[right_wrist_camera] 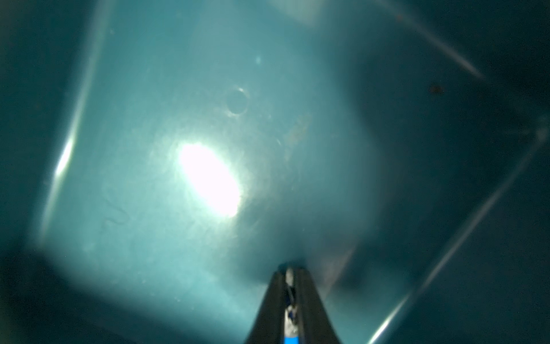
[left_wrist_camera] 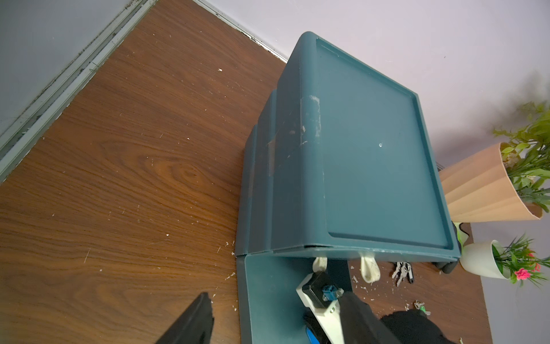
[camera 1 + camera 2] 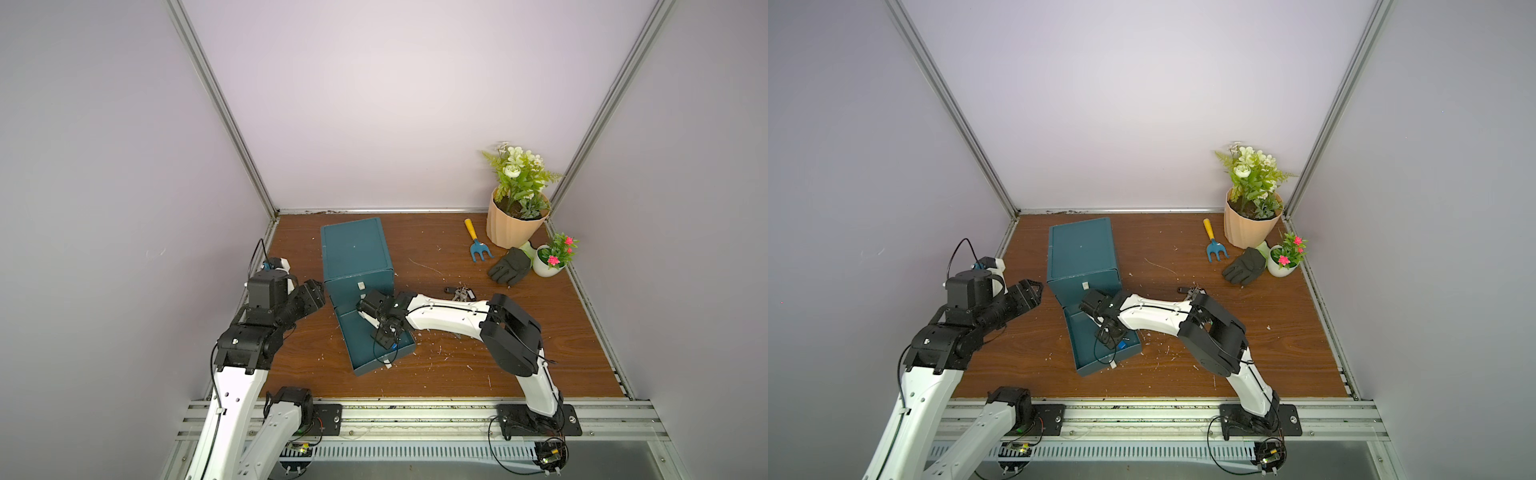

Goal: Take the keys out of the drawer
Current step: Pick up the key from the drawer, then place the key at the center of the board.

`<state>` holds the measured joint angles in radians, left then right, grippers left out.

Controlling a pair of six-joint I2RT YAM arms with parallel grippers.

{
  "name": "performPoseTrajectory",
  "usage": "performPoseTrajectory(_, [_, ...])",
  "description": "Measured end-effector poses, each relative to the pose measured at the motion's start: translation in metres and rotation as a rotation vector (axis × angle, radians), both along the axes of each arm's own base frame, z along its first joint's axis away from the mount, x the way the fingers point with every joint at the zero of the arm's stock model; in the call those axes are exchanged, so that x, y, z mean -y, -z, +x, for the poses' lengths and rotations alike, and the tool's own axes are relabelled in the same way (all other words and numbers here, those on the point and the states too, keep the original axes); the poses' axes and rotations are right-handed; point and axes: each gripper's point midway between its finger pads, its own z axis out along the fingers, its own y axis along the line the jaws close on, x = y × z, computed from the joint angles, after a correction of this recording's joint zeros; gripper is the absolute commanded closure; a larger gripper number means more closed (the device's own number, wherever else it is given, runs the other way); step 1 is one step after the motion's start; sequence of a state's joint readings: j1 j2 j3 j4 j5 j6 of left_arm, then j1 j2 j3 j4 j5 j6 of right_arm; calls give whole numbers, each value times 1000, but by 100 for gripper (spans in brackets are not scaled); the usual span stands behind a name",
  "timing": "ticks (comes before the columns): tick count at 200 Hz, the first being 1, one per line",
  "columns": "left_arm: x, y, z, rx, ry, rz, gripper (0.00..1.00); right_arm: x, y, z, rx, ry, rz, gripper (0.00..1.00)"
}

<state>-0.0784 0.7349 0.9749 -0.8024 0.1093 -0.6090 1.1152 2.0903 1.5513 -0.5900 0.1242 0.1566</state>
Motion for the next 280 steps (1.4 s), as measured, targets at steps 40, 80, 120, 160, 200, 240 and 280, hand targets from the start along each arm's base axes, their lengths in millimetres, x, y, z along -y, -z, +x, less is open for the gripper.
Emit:
performPoseTrajectory(40, [0, 0, 0, -1, 0, -1, 29, -2, -3, 1, 3, -9, -1, 100])
performPoseTrajectory(80, [0, -2, 2, 9, -3, -4, 31, -7, -16, 3, 24, -27, 26, 100])
performPoseTrajectory(120, [1, -17, 2, 53, 18, 11, 39, -13, -92, 7, 125, -45, 192, 100])
performPoseTrajectory(160, [8, -41, -8, 137, 57, -13, 59, 26, -165, 7, 273, -5, 328, 100])
performPoseTrajectory(200, [17, -38, -25, 161, 44, -152, 67, 112, -155, 38, 324, 165, 308, 100])
performPoseTrajectory(240, [23, -2, -45, 106, 9, -290, 68, 193, -77, 69, 239, 352, 161, 100])
performPoseTrajectory(280, [27, 16, -57, 27, -14, -349, 68, 197, -34, 75, 136, 376, 132, 66])
